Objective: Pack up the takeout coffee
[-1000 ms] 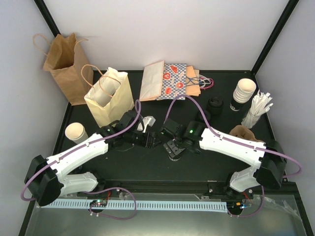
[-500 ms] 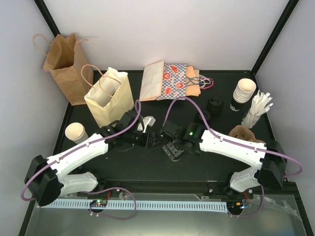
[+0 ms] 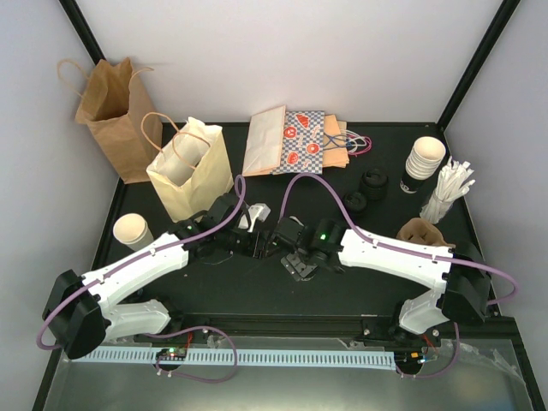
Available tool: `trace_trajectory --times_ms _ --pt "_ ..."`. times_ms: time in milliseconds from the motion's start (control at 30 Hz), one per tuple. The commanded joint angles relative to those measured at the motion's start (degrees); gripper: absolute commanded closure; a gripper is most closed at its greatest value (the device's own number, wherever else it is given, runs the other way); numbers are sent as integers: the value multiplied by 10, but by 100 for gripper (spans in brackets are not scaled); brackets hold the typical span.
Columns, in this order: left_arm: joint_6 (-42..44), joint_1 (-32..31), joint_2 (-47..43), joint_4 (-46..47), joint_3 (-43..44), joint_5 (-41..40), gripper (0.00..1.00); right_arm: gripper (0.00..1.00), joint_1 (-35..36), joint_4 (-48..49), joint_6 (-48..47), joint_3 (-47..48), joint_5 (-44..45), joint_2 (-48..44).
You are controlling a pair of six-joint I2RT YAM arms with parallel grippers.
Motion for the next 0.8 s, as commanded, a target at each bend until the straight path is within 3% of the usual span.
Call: trace_trajectory --times_ms 0,467,767 --pt "-4 4 -9 14 2 11 44 15 7 -12 11 13 24 8" --pt "-8 4 0 23 3 13 44 19 57 -27 17 21 116 0" --pt "-8 3 8 26 5 17 44 17 62 -5 16 9 85 -13"
